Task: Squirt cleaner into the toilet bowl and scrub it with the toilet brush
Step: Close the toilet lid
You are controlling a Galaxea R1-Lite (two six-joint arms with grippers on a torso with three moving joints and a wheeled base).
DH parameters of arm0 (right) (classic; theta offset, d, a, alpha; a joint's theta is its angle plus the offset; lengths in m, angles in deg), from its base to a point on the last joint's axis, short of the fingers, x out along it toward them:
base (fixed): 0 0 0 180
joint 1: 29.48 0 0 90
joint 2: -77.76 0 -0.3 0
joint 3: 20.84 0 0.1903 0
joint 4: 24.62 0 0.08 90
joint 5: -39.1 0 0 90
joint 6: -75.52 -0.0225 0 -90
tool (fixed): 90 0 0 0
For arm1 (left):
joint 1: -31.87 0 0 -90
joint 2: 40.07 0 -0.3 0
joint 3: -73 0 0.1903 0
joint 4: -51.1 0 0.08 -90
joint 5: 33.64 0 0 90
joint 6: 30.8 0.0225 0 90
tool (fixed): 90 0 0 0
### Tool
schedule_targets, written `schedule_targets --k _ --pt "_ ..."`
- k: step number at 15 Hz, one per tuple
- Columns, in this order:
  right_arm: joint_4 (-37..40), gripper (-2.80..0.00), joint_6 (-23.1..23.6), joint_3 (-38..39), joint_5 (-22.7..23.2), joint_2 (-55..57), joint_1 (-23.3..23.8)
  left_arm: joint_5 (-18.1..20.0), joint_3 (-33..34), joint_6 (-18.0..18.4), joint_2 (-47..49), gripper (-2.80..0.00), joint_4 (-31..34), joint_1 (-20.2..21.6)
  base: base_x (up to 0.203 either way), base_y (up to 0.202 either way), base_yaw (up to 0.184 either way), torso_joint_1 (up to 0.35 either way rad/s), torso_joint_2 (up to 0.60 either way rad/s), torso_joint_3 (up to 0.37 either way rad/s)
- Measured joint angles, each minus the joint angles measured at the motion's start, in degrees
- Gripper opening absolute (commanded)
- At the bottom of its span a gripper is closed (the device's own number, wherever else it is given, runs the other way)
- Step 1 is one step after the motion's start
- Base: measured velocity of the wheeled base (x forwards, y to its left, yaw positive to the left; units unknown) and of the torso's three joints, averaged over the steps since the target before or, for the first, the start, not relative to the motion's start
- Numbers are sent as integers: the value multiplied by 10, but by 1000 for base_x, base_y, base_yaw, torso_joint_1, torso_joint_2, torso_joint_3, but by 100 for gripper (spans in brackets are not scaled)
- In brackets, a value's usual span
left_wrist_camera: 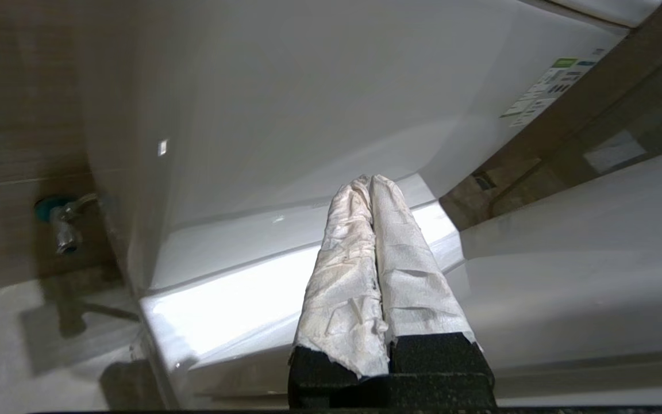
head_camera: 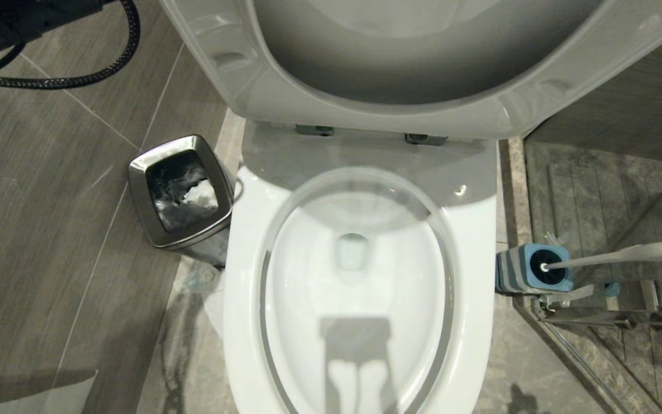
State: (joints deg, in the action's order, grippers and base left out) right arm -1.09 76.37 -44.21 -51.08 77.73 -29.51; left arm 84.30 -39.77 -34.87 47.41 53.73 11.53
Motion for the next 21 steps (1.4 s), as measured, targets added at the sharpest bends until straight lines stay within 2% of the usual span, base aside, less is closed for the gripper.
schedule_targets --k 6,9,12,16,21 --pt "0 -280 0 0 0 0 0 -35 -10 6 -17 -280 32 8 0 0 0 0 0 0" --pt "0 -280 0 0 0 0 0 -51 -25 33 -19 -280 65 18 0 0 0 0 0 0" --pt "0 -280 0 0 0 0 0 -54 -31 38 -21 -280 71 23 0 0 0 0 0 0" --pt "0 -280 0 0 0 0 0 -73 -28 47 -31 -280 73 25 0 0 0 0 0 0" --pt "0 -280 0 0 0 0 0 -79 1 61 -72 -280 130 47 0 0 0 1 0 40"
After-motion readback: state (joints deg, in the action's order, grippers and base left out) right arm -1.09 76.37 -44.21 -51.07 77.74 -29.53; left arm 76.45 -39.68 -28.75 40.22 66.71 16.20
